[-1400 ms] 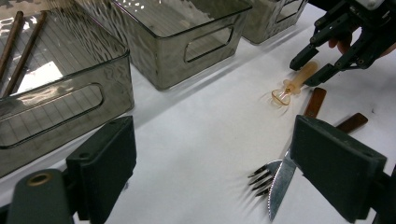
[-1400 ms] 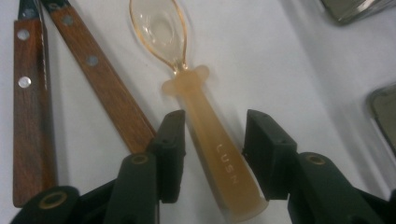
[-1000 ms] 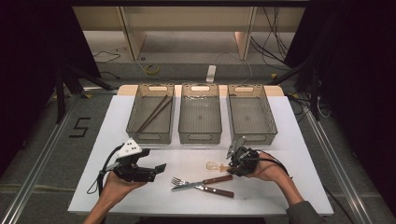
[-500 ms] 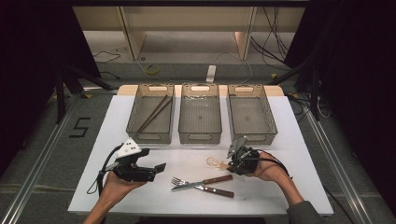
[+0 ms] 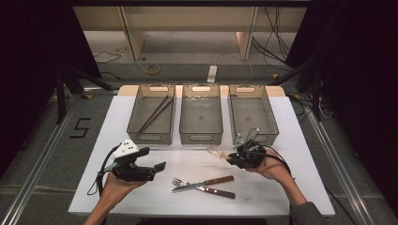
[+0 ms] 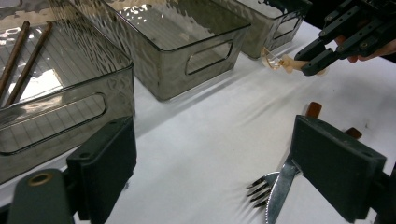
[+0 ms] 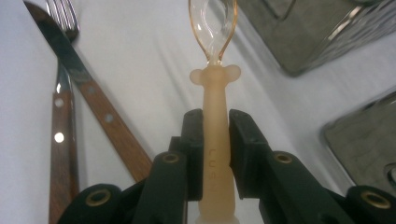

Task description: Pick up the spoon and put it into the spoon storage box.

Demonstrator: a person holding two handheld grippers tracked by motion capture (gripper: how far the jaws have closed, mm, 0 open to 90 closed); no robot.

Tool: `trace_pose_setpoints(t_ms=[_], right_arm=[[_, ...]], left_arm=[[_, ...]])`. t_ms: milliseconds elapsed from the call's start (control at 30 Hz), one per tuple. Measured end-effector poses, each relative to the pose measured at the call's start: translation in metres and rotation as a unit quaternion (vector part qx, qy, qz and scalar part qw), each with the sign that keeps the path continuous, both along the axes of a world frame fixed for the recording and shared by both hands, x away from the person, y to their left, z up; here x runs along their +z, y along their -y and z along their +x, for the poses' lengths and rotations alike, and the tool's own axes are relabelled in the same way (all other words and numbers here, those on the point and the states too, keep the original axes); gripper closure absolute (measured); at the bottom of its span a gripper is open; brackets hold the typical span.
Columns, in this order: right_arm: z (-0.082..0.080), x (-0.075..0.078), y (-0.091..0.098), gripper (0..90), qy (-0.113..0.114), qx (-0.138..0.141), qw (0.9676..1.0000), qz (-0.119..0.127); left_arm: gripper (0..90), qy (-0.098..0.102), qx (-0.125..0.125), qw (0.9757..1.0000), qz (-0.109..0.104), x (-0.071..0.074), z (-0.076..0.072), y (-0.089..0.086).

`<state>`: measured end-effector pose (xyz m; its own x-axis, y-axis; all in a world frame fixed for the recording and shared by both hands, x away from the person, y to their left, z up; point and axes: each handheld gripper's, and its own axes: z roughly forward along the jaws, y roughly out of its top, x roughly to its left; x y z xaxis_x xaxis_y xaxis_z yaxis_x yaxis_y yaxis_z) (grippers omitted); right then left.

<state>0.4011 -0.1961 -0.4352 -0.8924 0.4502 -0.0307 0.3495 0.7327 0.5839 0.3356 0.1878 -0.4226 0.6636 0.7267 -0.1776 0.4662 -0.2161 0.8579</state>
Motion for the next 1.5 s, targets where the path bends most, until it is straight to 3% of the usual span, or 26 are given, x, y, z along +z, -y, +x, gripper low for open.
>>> trace_pose_setpoints(t_ms=[100,400,500,800,1033,1500], right_arm=[[0.001,0.006,0.0,77.2,0.008,-0.015,0.9996,0.023],[0.013,0.023,-0.005,77.1,0.023,-0.054,0.9969,0.053],[0.017,0.029,-0.01,77.1,0.027,-0.062,0.9957,0.064],[0.034,0.045,-0.025,77.1,0.031,-0.077,0.9925,0.09],[0.047,0.055,-0.035,77.0,0.029,-0.091,0.9897,0.107],[0.079,0.061,-0.059,76.9,0.029,-0.13,0.9851,0.108]], left_arm=[[14.1,0.004,0.002,1.0,-0.004,0.0,0.0,-0.001],[14.1,0.009,0.012,0.9997,-0.018,0.001,0.0,-0.005],[14.1,0.009,0.015,0.9994,-0.028,0.002,0.0,-0.006],[14.1,0.014,0.019,0.9993,-0.027,0.002,0.0,-0.007],[14.1,0.016,0.02,0.9992,-0.029,0.003,0.0,-0.007],[14.1,0.021,0.022,0.999,-0.033,0.003,-0.001,-0.007]])
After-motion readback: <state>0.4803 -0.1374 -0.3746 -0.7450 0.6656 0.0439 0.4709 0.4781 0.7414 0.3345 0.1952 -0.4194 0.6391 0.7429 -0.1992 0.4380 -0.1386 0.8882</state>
